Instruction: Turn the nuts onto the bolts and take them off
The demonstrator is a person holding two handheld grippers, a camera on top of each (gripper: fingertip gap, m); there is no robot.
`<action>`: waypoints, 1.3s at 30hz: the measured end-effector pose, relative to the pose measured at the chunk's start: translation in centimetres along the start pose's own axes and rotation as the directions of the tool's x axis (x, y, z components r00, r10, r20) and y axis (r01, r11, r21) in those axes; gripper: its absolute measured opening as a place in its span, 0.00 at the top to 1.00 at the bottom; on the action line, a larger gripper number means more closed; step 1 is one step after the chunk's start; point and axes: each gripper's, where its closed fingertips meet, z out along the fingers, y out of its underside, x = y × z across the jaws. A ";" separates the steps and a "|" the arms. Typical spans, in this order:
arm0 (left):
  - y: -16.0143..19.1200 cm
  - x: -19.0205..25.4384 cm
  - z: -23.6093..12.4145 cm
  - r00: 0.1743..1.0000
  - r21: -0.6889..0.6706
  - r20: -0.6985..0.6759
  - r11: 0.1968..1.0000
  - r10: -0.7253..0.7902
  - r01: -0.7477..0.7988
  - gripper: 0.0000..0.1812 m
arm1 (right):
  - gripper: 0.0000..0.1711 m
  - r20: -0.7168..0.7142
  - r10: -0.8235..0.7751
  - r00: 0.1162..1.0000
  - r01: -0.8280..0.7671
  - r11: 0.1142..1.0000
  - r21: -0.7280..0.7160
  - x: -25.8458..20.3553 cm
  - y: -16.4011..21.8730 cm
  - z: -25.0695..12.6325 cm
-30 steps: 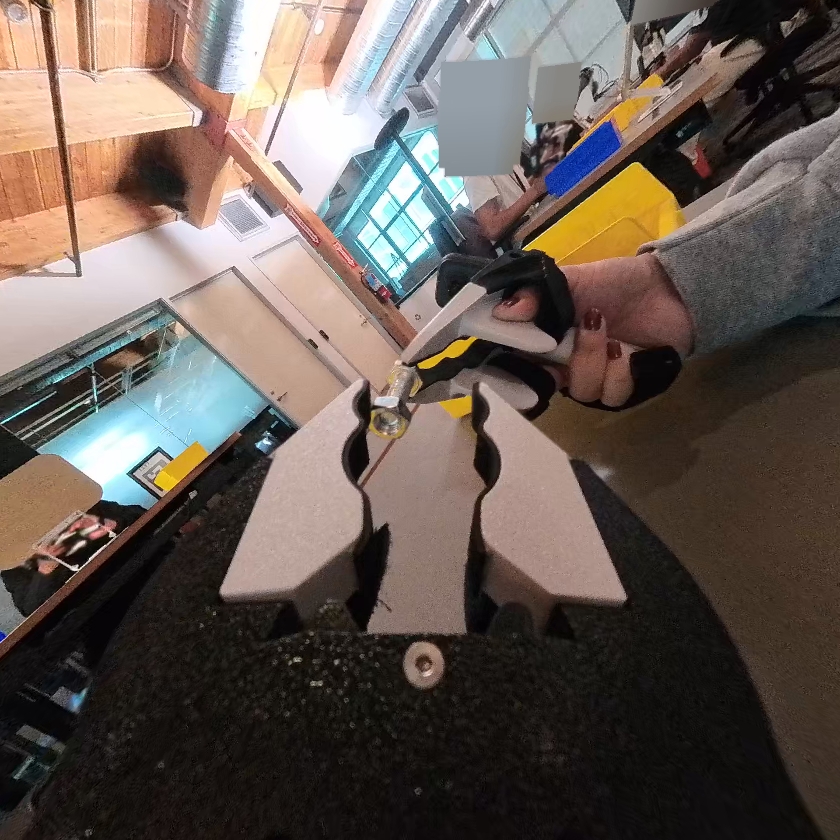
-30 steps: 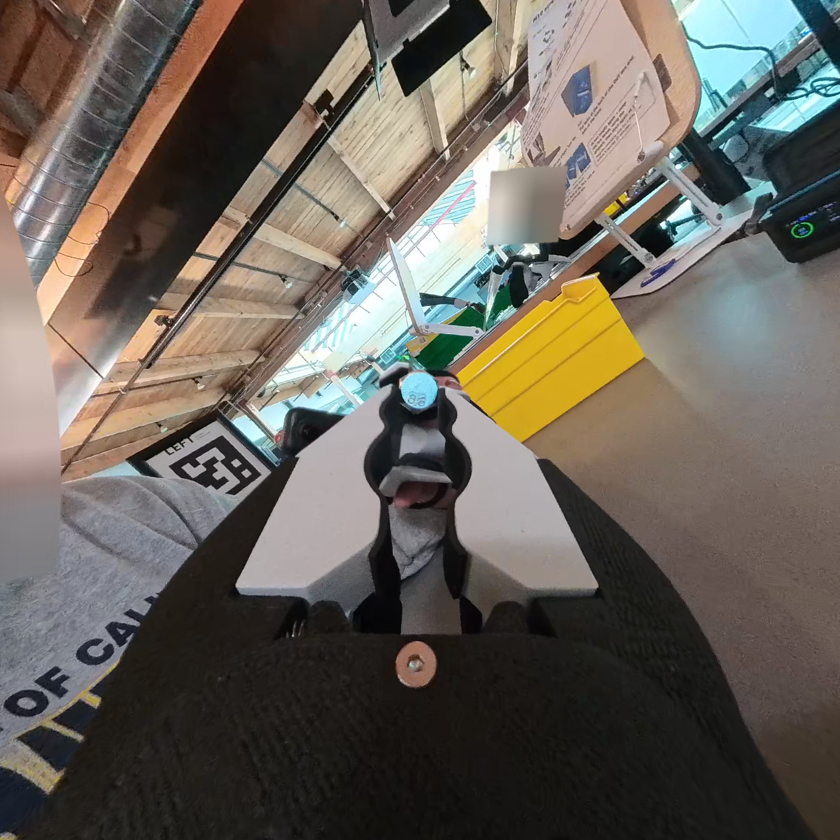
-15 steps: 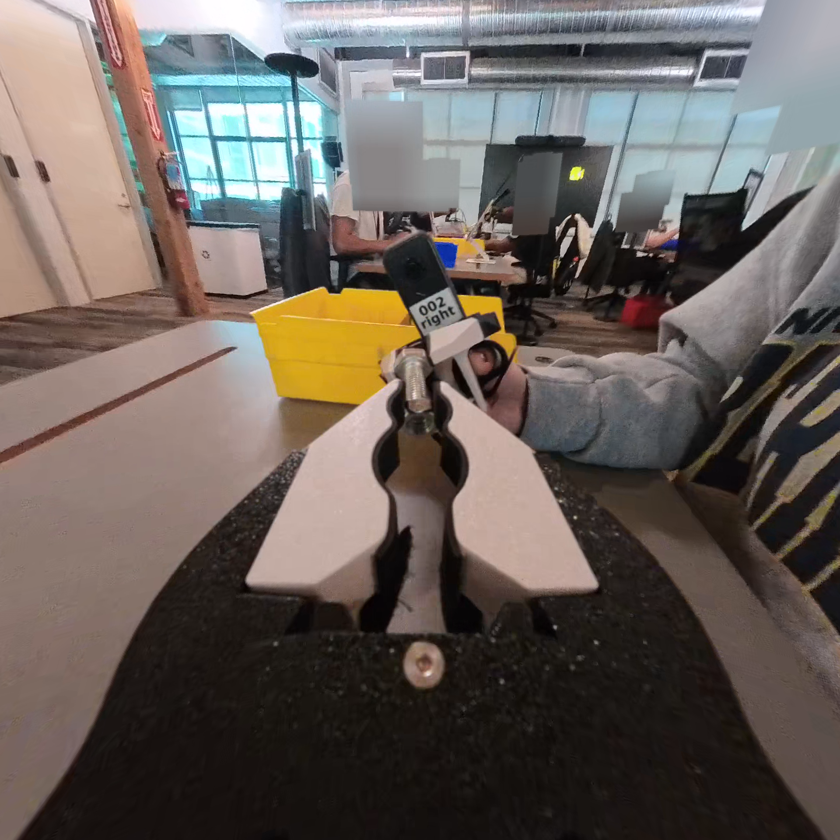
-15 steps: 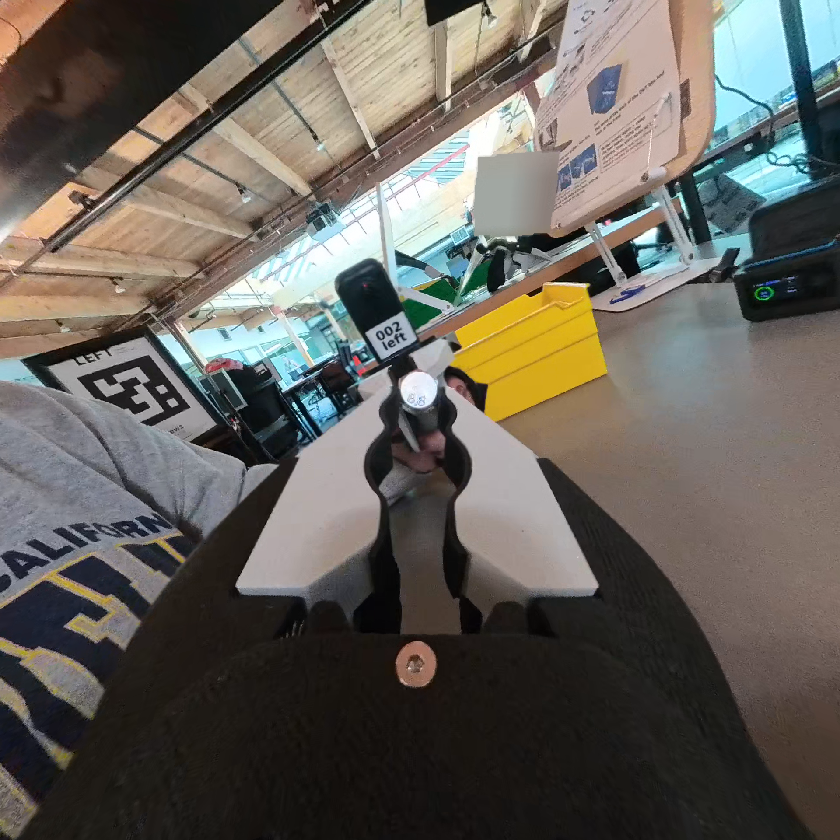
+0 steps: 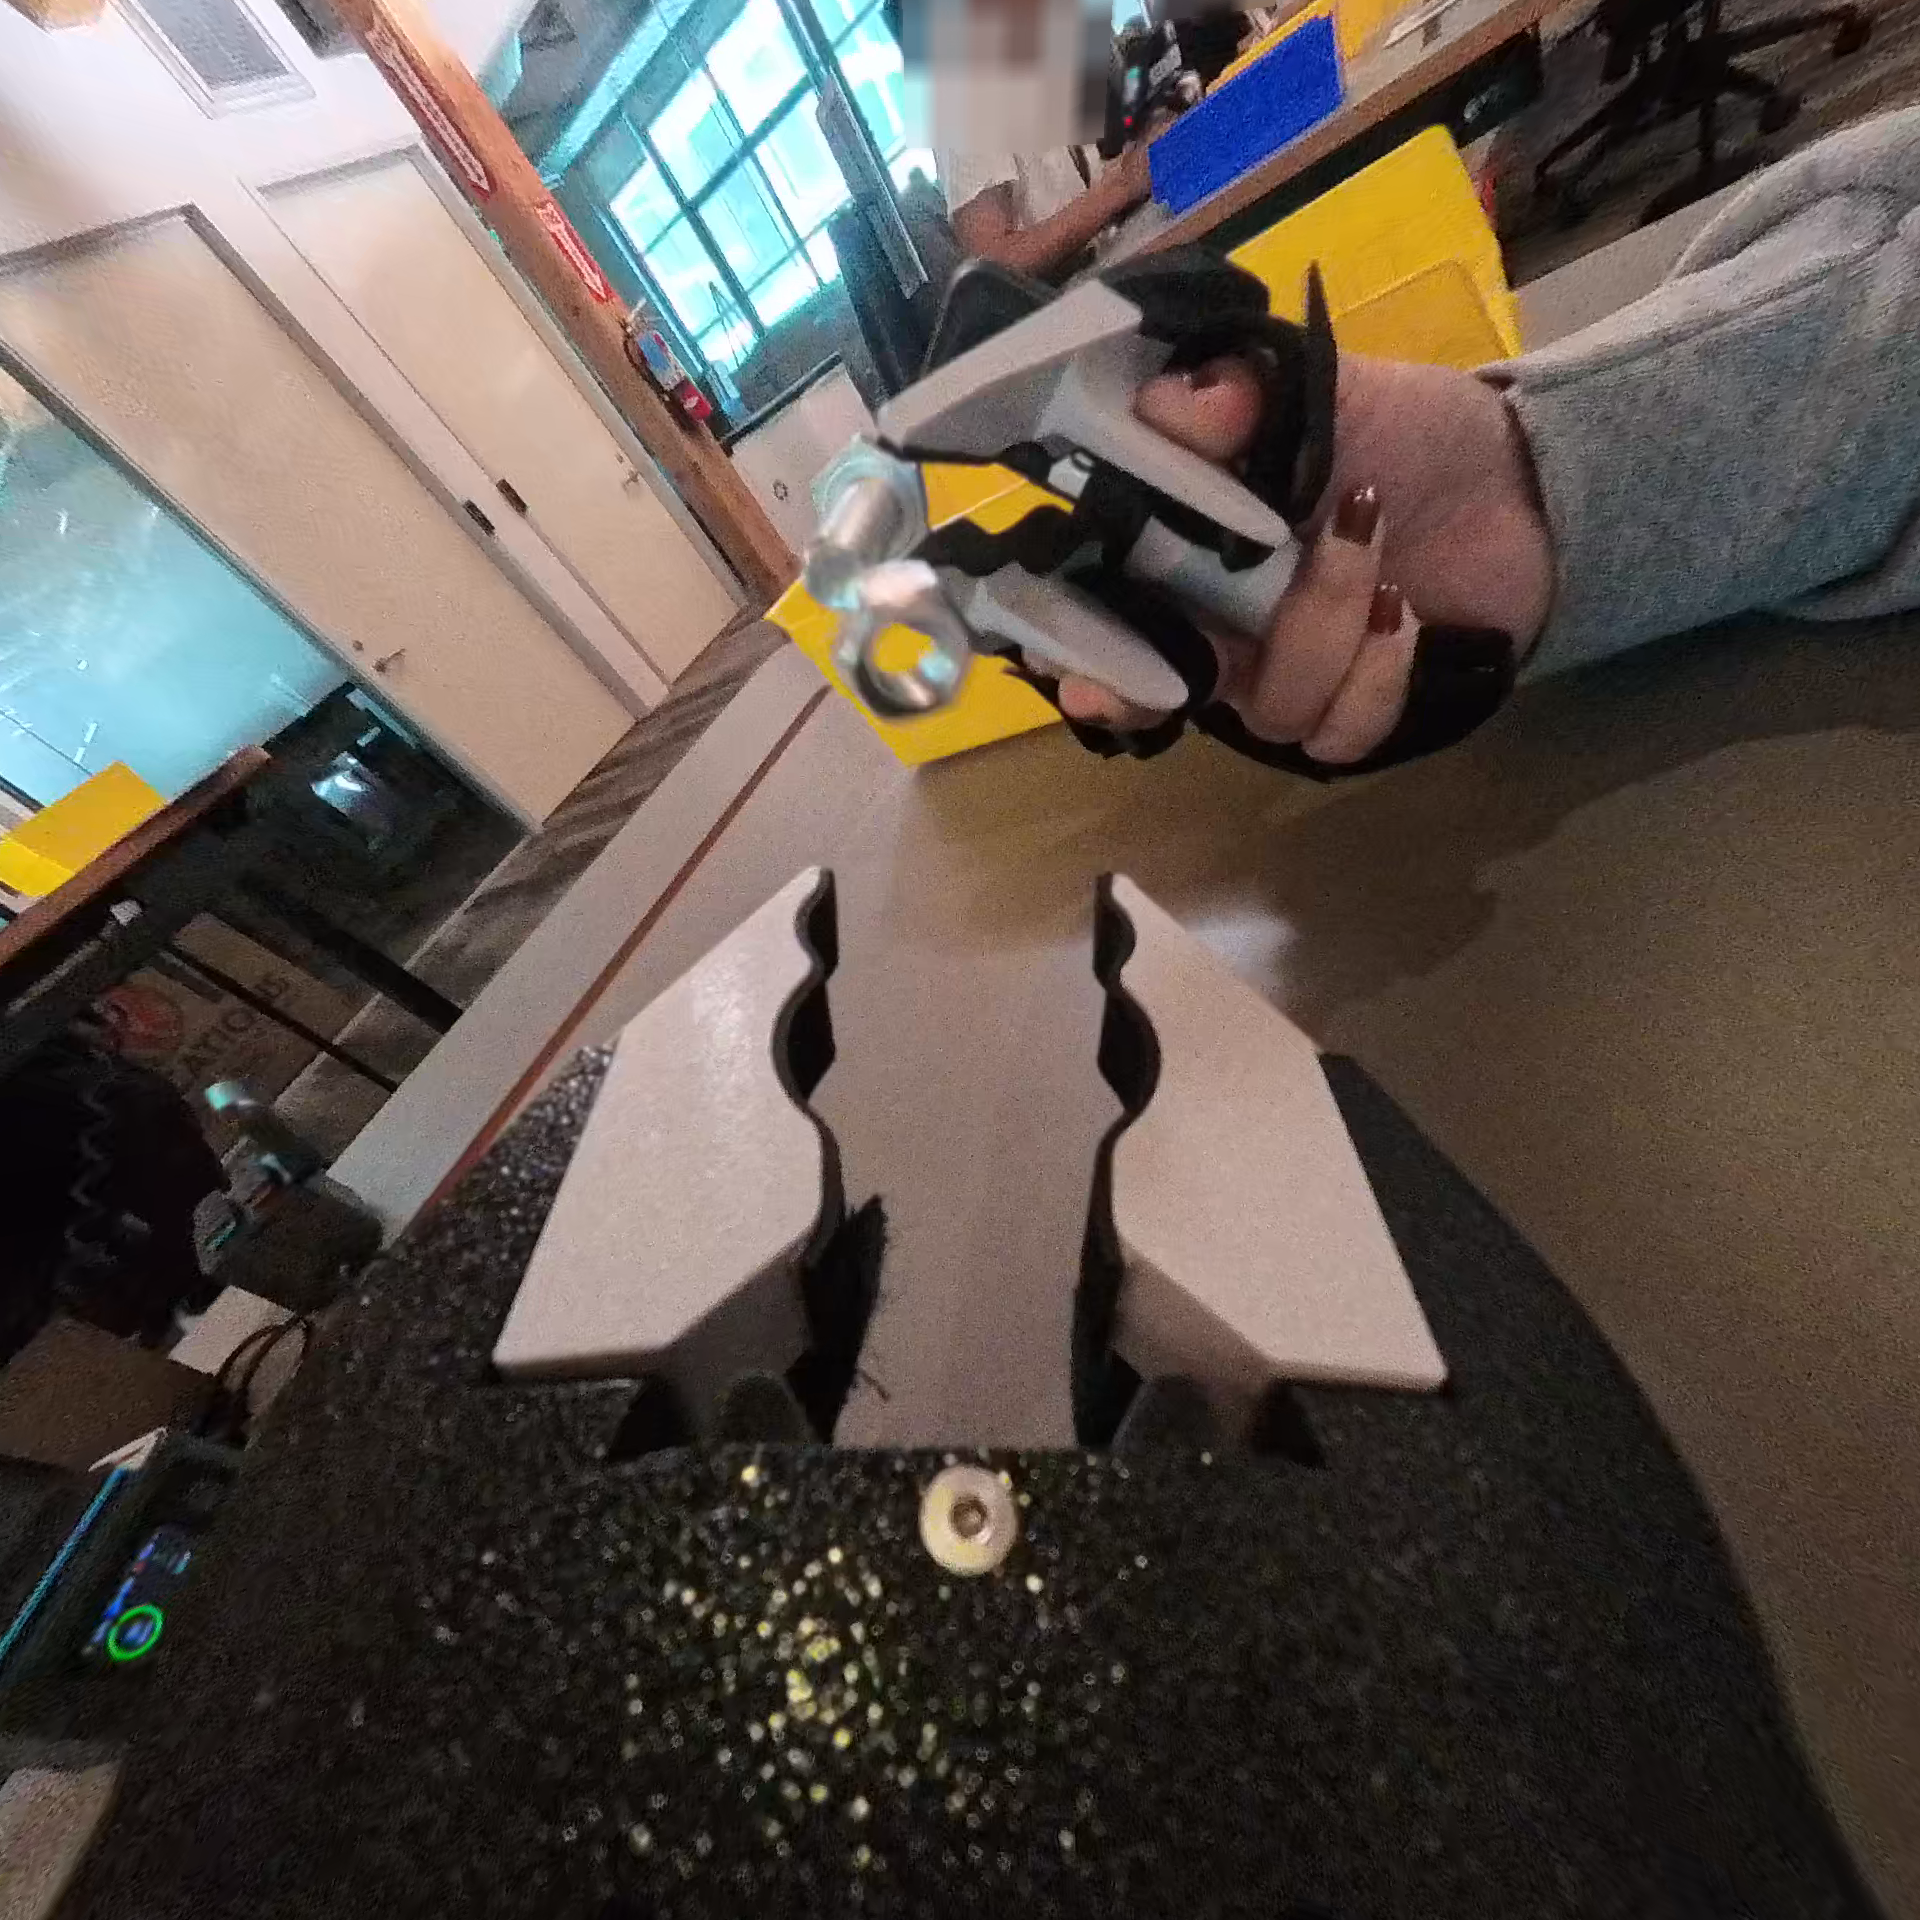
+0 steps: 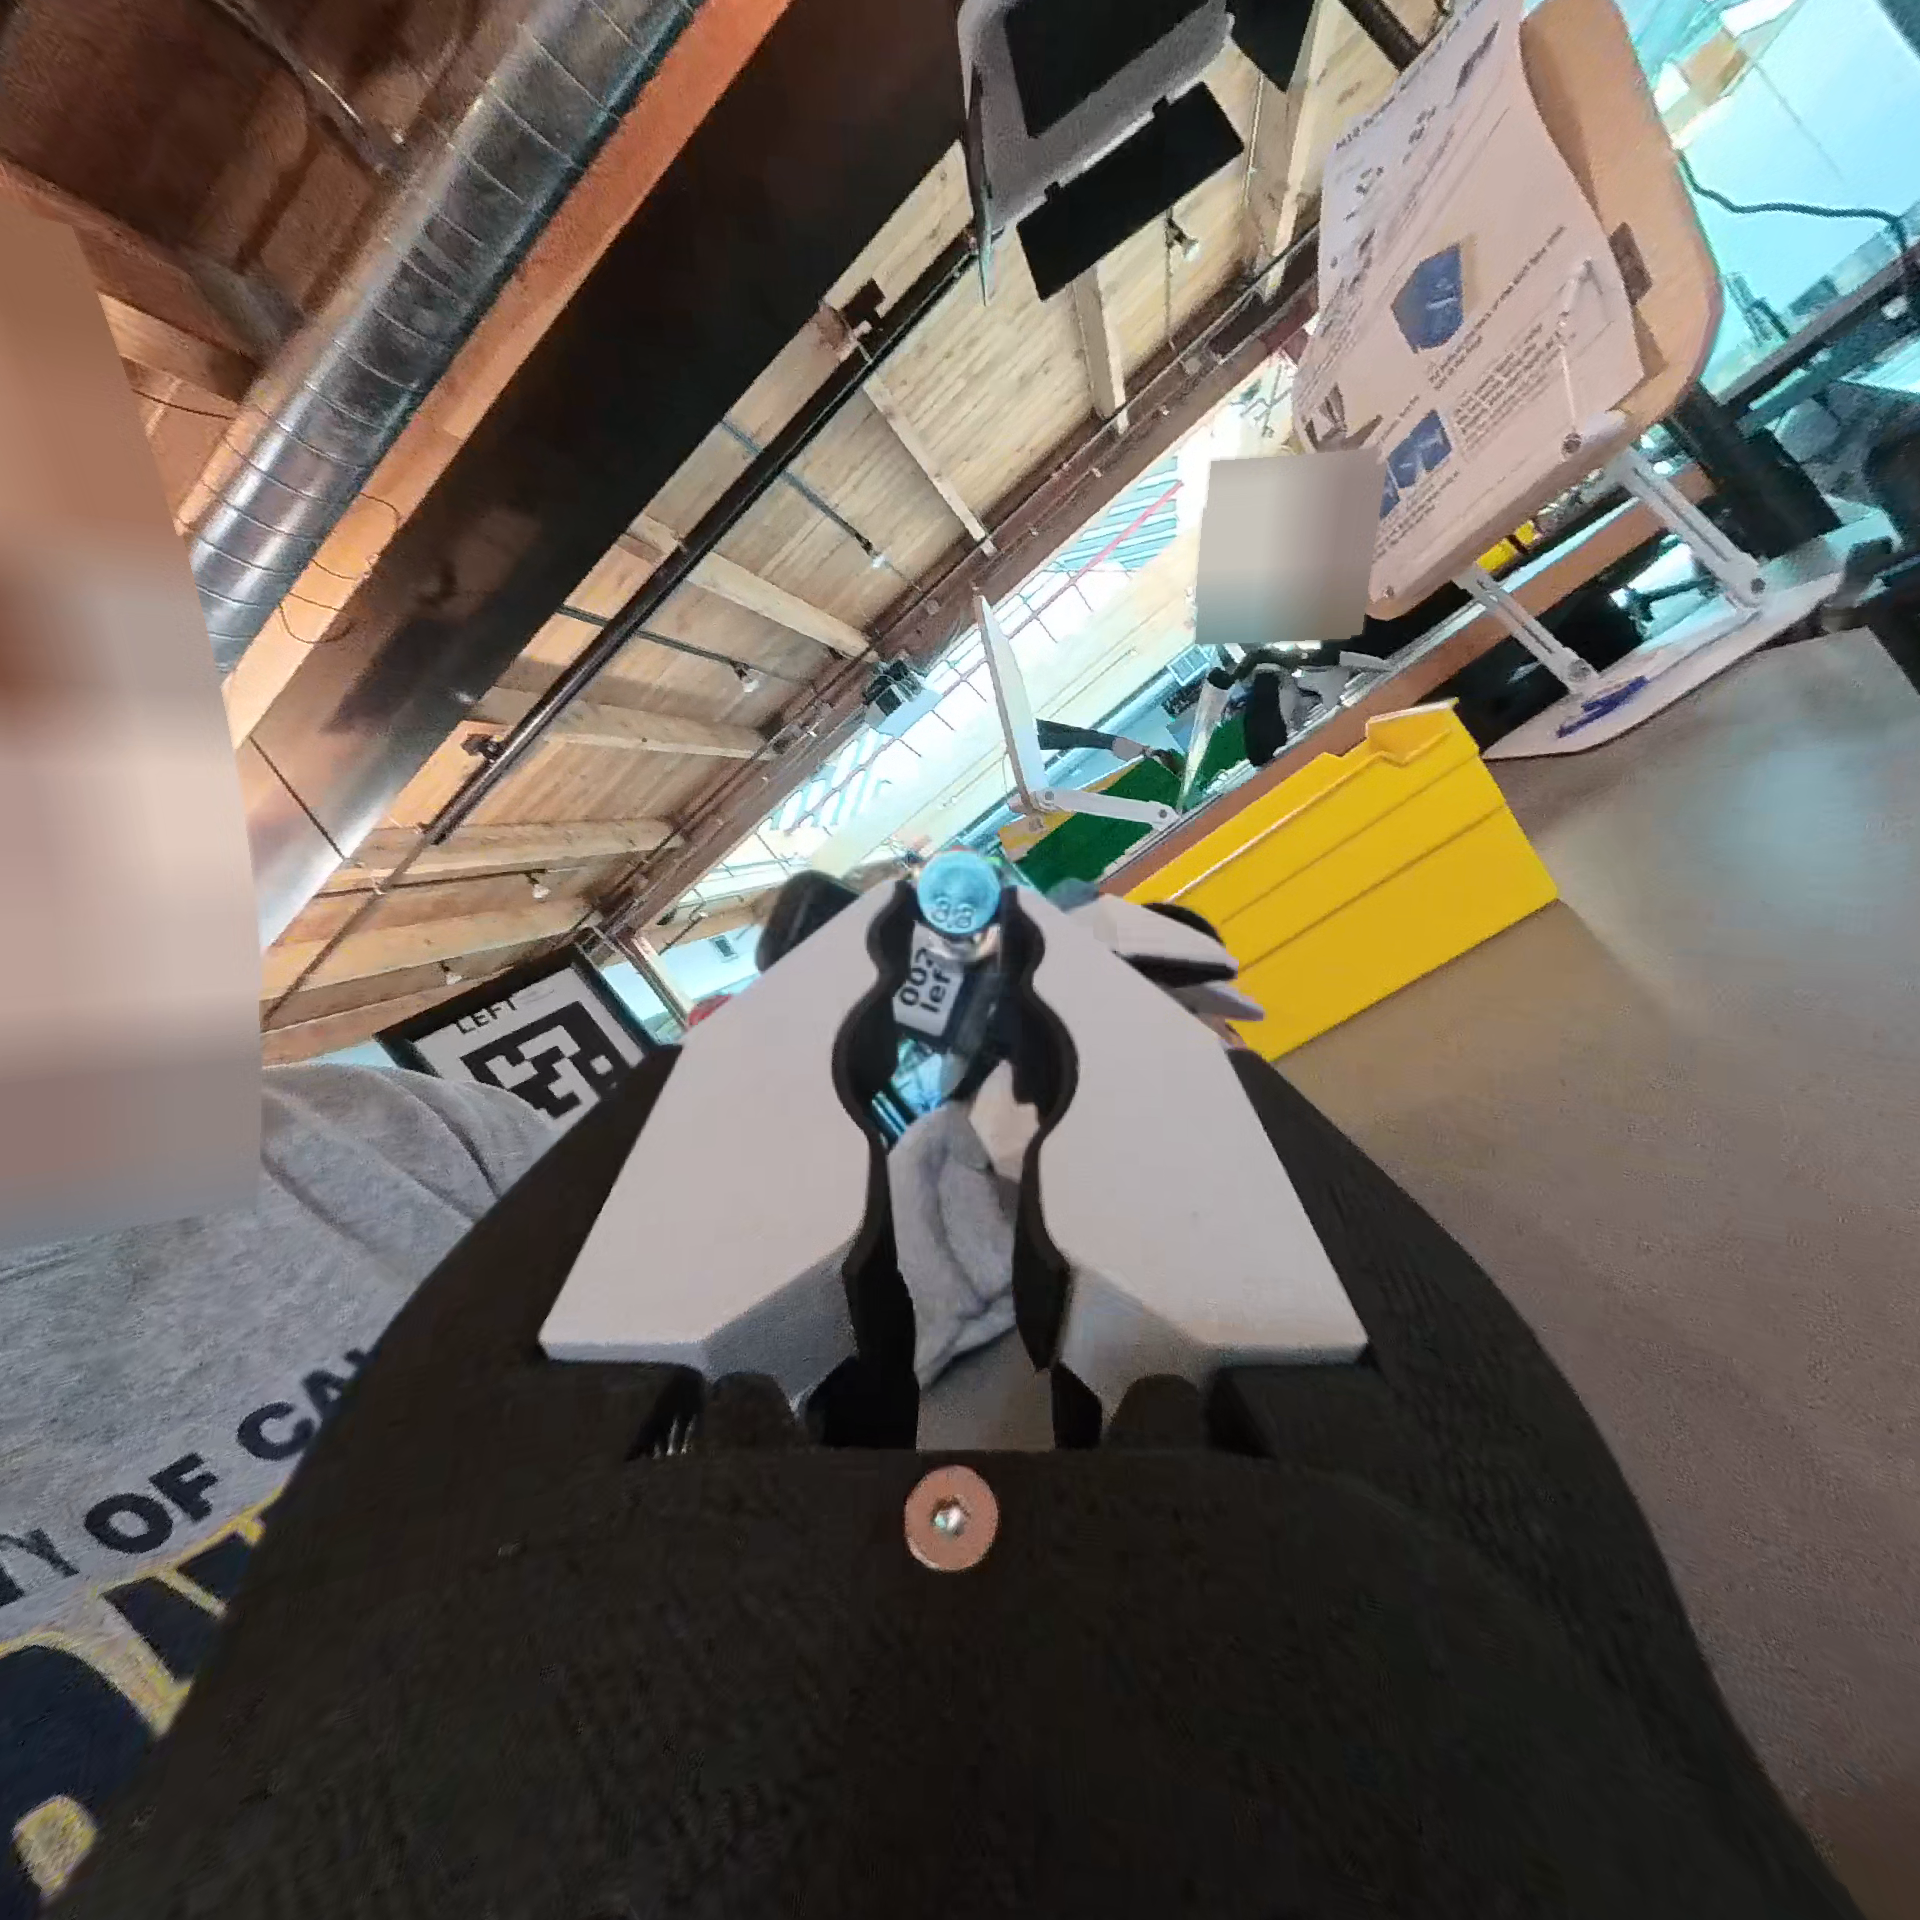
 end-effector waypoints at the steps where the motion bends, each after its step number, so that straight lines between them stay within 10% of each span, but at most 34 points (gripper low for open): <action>1: -0.5 -0.1 0.0 1.000 0.032 0.019 0.999 0.014 -0.014 0.72 | 0.92 -0.018 -0.010 1.000 0.010 1.000 -0.011 0.2 0.1 -0.1; 14: 2.8 -1.8 -0.1 0.993 -0.126 0.090 0.988 -0.074 0.085 1.00 | 0.91 -0.167 -0.219 0.961 0.215 0.976 -0.042 2.4 0.1 -1.1; 25: 3.5 -4.6 -0.6 0.942 -0.147 0.322 0.988 0.092 -0.046 1.00 | 0.91 -0.300 -0.676 0.673 0.627 0.736 -0.254 2.5 1.9 0.0; 31: 3.3 -4.6 -0.5 0.940 -0.134 0.323 0.989 0.107 -0.067 1.00 | 0.91 -0.432 -0.770 0.470 0.753 0.605 -0.260 -7.4 -5.1 -1.7; 34: 3.1 -4.5 -0.3 0.941 -0.129 0.317 0.989 0.115 -0.077 1.00 | 0.91 -0.585 -0.727 0.361 0.619 0.655 -0.433 -7.1 -9.8 -8.4; 39: 3.2 -4.1 0.2 0.943 -0.148 0.295 0.982 0.156 -0.116 1.00 | 0.91 -0.752 -0.631 0.191 -0.088 0.752 -0.653 1.5 -12.3 -23.5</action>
